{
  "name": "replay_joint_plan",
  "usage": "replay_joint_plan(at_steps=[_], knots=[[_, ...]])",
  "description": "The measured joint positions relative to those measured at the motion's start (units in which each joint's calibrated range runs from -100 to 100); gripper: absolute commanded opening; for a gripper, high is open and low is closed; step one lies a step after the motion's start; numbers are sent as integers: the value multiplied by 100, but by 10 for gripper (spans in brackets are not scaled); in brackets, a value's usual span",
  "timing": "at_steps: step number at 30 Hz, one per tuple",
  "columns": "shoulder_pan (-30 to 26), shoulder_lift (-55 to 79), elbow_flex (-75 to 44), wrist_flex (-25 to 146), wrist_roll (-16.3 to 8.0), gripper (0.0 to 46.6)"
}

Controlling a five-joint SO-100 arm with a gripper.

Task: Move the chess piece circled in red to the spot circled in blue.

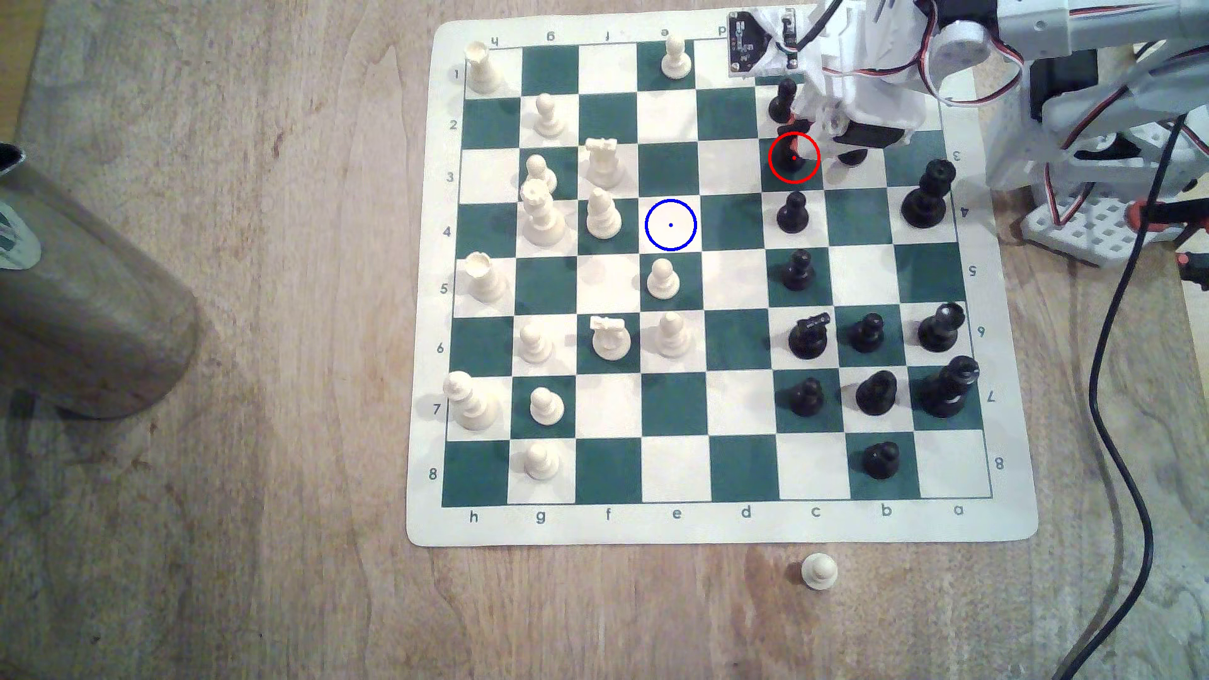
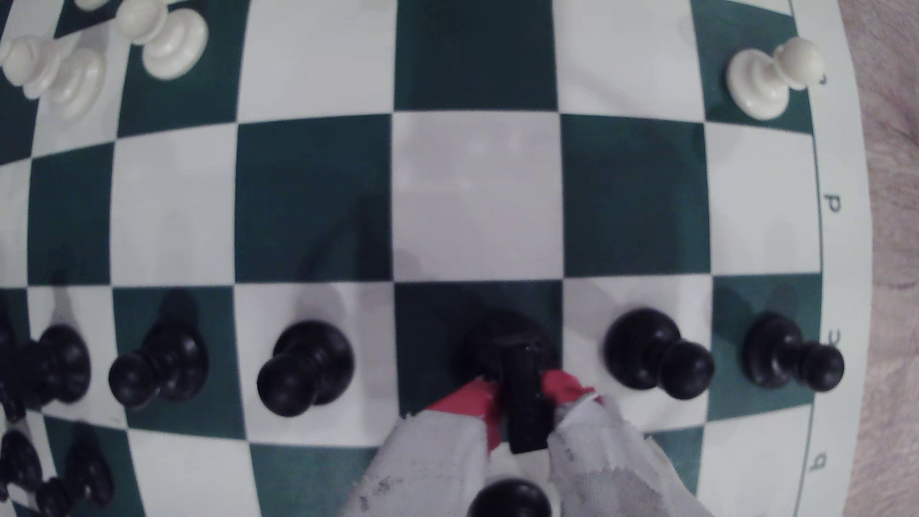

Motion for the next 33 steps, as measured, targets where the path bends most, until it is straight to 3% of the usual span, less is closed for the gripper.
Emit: replay_joint_plan(at_steps=[7, 17, 25, 33], knots=[[15, -84, -163, 207, 0, 3], [-29, -84, -1744, 1530, -103, 3], [-568, 226, -2892, 1745, -508, 3], [-1047, 1734, -3660, 1243, -1016, 3]])
